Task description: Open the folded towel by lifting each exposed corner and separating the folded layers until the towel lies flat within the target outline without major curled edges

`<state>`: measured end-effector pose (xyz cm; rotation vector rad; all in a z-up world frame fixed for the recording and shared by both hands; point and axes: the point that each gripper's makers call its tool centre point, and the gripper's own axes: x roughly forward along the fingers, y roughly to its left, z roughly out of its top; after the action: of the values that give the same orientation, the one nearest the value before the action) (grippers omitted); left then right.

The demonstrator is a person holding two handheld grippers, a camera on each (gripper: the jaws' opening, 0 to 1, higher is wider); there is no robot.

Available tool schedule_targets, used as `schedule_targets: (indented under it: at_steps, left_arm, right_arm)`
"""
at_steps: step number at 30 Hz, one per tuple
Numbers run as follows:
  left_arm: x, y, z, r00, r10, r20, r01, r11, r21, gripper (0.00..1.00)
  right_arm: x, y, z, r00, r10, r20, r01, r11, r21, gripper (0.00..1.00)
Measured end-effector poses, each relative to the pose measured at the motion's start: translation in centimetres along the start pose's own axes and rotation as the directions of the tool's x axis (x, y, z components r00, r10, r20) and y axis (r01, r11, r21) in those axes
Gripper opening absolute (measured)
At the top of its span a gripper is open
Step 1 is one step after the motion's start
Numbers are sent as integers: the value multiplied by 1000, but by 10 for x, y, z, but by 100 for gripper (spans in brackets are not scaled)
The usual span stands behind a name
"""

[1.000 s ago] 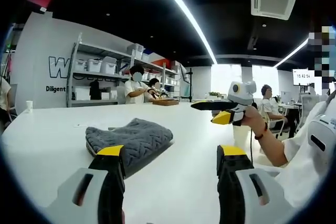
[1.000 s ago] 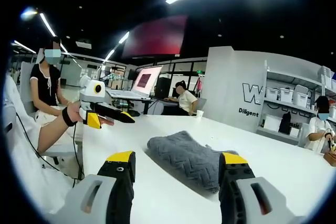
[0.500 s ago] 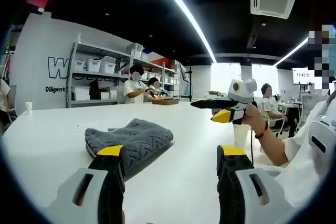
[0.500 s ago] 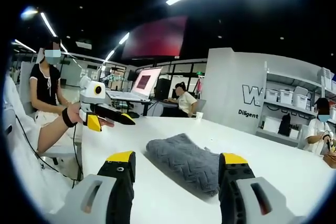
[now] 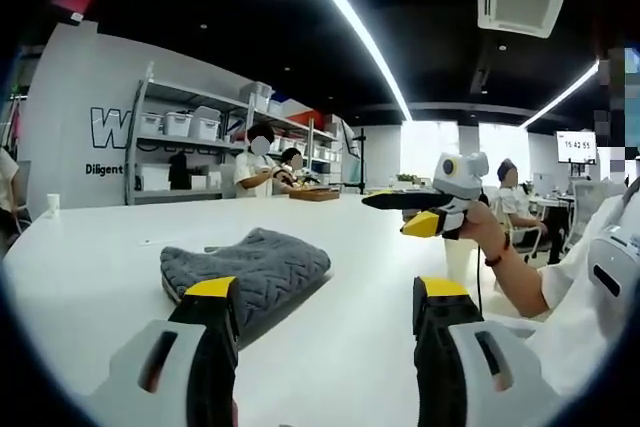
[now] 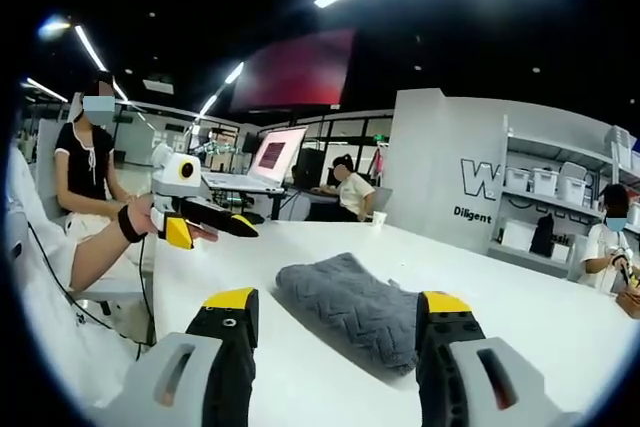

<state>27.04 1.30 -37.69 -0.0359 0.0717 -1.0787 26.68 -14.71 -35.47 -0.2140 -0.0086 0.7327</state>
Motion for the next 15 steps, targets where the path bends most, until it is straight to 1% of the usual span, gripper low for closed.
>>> schedule_targets:
  at_steps: [10, 15]
  left_arm:
    - [1, 5, -1, 1000, 6, -5, -6, 1000, -10, 68]
    - [2, 4, -1, 1000, 4, -6, -4, 1000, -10, 68]
  right_arm:
    - [3, -3, -1, 1000, 1, -5, -1, 1000, 7, 61]
    - [5, -4, -5, 1000, 0, -15, 0, 1000, 12, 61]
